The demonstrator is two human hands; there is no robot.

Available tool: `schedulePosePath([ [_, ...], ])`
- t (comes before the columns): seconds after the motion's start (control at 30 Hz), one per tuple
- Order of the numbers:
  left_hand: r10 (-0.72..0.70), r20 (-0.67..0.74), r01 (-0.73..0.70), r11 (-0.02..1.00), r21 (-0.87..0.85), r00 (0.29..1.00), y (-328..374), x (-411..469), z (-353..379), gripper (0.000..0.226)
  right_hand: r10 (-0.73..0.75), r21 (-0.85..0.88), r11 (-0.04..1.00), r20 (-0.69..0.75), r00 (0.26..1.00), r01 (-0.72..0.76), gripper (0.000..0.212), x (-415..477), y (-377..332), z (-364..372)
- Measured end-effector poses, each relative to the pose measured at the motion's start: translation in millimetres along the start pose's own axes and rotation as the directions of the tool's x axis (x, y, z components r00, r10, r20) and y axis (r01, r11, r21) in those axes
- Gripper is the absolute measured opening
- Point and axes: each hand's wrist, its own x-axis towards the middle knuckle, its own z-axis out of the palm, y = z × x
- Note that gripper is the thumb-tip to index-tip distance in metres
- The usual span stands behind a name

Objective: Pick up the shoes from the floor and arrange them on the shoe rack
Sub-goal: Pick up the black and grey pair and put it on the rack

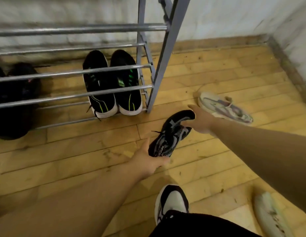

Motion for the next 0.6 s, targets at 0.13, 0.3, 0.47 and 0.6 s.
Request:
schedulePosePath([
  [0.13, -0.016, -0.033, 0.014, 0.998, -0.056, 0.999, -6, 15, 7, 0.137, -0.019, 0.065, 0.998, -0.030, 0.999, 0.021, 0.083, 17, 8, 3],
  [0.3, 0.125, -0.108, -0.124, 0.992, 0.017, 0.986, 1, 2, -1, 0.121, -0.015, 0.116, 0.993, -0.133, 0.991, 0.031, 0.067, -8, 24, -15],
  [0.47, 0.356, -0.040, -0.332, 0.901, 0.280, 0.934, 64, -60, -14, 0.065, 0.081, 0.451, 0.893, -0.199, 0.977, 0.018, 0.061, -83, 50, -52],
  [0.6, 0.609, 0.047, -0.550, 0.678, 0.487, 0.792, 136, -139, -14, 0.078, 0.133, 0.583, 0.811, -0.253, 0.958, 0.041, 0.051, -167, 64, -70],
])
